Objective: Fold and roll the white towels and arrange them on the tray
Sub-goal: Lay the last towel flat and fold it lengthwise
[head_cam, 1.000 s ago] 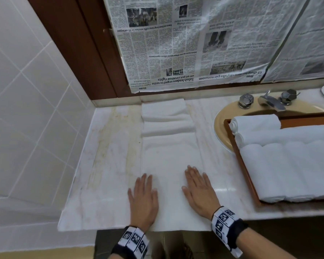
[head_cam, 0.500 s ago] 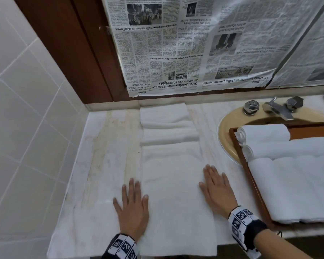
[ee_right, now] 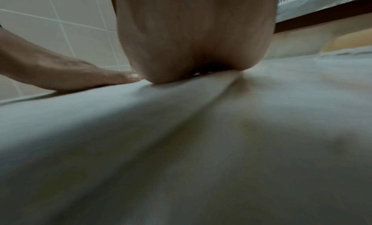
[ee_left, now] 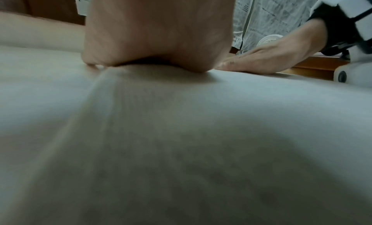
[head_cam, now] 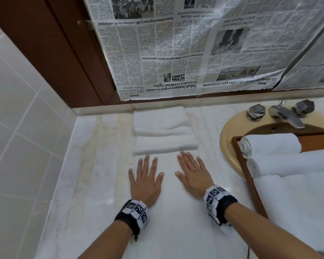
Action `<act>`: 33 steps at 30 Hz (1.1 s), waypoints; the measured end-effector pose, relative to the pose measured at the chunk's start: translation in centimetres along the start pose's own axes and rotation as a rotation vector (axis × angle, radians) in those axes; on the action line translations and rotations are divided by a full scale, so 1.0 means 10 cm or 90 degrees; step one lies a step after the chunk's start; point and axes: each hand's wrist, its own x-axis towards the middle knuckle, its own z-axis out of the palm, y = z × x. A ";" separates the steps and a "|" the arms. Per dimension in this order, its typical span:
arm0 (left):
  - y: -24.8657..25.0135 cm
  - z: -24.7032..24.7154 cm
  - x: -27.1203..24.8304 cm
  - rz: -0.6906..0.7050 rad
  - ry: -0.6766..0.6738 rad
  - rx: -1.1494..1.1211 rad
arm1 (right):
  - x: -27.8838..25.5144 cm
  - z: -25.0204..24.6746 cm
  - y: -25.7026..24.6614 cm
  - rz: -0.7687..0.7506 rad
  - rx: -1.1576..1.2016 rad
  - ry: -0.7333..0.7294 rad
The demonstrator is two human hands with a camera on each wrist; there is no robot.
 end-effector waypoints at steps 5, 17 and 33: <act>0.03 -0.09 0.28 -0.054 -0.009 -0.005 | 0.26 -0.14 0.25 0.009 -0.001 -0.015; 0.01 -0.34 0.86 -0.114 -0.043 -0.053 | 0.83 -0.36 0.39 0.102 0.013 0.011; -0.38 -0.04 -0.60 -0.092 -0.014 -0.059 | -0.43 -0.06 0.11 0.155 0.025 -0.026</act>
